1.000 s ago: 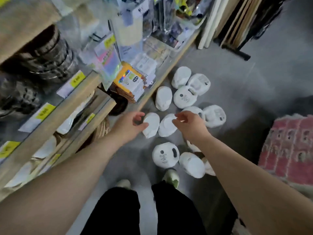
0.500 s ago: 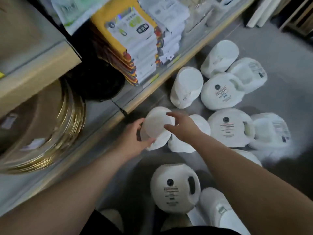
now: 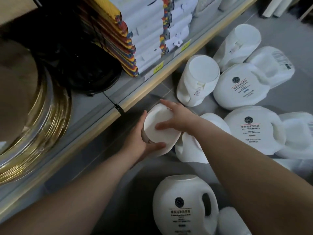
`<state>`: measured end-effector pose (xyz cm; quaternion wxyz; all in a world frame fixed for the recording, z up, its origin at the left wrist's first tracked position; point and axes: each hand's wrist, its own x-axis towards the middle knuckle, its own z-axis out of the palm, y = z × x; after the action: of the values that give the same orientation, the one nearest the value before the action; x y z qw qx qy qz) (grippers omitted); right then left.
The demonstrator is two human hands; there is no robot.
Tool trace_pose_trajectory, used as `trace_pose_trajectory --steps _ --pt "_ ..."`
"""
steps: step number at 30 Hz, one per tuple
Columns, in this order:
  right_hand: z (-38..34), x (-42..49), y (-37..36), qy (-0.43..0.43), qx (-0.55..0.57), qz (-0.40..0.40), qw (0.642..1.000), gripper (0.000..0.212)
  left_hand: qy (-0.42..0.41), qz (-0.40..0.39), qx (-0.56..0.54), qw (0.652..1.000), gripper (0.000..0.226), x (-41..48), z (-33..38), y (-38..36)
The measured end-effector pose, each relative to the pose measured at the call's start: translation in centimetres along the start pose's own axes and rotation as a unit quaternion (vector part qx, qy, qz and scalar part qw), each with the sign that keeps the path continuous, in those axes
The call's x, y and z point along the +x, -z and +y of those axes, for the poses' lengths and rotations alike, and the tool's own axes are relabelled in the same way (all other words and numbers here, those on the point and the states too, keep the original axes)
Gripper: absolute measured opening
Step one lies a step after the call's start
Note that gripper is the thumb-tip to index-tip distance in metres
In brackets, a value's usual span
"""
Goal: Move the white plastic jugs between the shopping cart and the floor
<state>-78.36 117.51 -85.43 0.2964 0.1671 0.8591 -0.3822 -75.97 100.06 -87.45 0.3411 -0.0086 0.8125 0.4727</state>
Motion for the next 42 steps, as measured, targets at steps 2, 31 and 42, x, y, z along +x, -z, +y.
trace_pose_trajectory --steps 2,31,42 --pt "-0.2 -0.7 -0.2 0.002 0.031 0.017 0.999 0.092 -0.008 -0.001 -0.018 1.000 0.114 -0.4 0.3 0.5" --pt "-35.7 -50.4 21.8 0.142 0.231 0.091 0.958 0.086 -0.152 0.061 0.068 0.984 0.104 -48.5 41.2 25.4" --pt "-45.7 -57.3 15.8 0.344 0.066 -0.103 0.931 0.098 -0.100 0.347 -0.096 0.927 0.092 -64.9 36.6 25.7"
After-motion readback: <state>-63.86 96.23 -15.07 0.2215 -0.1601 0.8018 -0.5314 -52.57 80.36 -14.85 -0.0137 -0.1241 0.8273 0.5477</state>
